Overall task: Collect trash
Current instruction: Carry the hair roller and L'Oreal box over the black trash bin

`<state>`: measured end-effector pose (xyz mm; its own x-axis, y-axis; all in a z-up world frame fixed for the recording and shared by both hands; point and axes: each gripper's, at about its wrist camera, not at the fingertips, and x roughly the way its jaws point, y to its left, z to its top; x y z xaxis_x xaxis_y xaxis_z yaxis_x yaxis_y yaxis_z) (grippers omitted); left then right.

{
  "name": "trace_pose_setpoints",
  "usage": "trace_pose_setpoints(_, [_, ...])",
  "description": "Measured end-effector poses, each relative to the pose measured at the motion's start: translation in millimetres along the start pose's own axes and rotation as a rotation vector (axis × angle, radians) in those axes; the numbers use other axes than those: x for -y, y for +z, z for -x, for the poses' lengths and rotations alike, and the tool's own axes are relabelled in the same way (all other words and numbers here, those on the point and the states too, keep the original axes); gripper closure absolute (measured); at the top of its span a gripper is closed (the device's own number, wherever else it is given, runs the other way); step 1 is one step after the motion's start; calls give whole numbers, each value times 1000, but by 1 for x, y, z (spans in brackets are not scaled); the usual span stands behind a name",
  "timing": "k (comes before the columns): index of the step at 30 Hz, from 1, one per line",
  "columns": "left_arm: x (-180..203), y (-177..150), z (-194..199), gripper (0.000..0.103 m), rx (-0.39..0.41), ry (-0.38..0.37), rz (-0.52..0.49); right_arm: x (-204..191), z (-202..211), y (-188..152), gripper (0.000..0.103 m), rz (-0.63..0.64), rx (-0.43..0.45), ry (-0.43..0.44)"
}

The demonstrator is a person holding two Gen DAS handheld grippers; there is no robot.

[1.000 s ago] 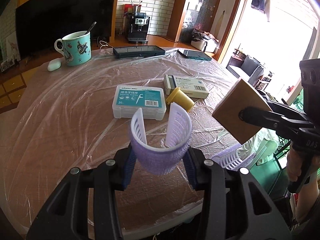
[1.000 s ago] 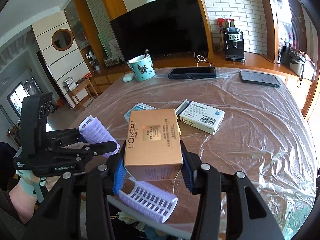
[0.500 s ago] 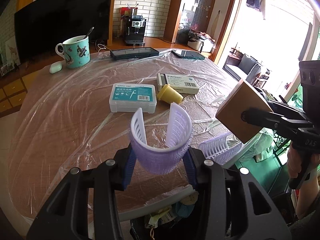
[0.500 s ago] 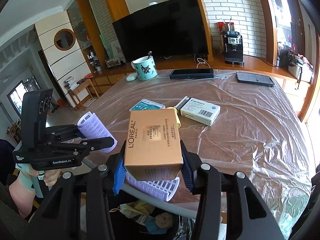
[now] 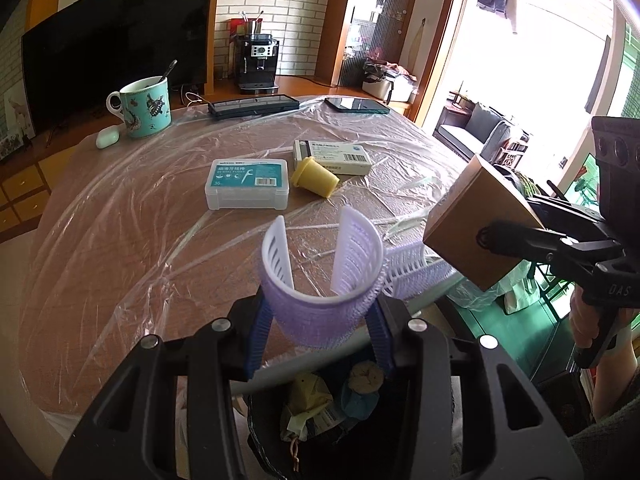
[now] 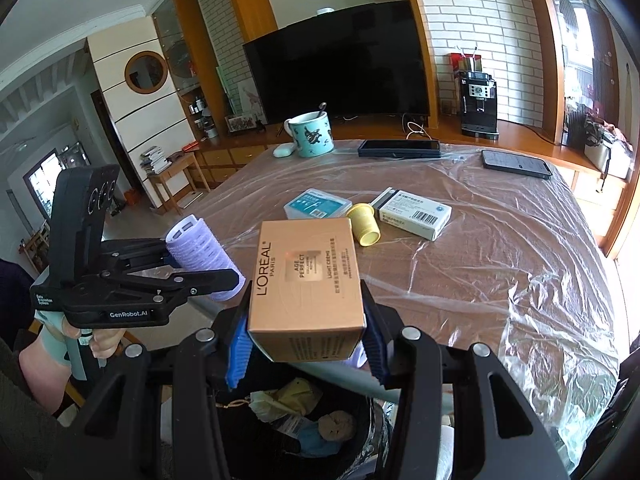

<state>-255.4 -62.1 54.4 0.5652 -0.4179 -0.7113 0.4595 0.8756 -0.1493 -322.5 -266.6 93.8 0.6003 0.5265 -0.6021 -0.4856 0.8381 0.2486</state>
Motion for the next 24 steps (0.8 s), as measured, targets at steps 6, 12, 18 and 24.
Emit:
trace_pose_setpoints(6, [8,-10,8,59,-7,-7,-21,-7,7,-11,56,12,-11,12])
trace_pose_setpoints(12, [15,-21,12,59,-19,-8,-36,-13,9,-22,56,14,-32,22])
trace_pose_setpoints(18, [19,-31,15,59,-34,-14,-44,-17,10,-35,57,12,-54,24])
trace_pose_setpoints(24, [25,-40,16,59,-54,-19,-57,-18,10,-47,56,11,-81,24])
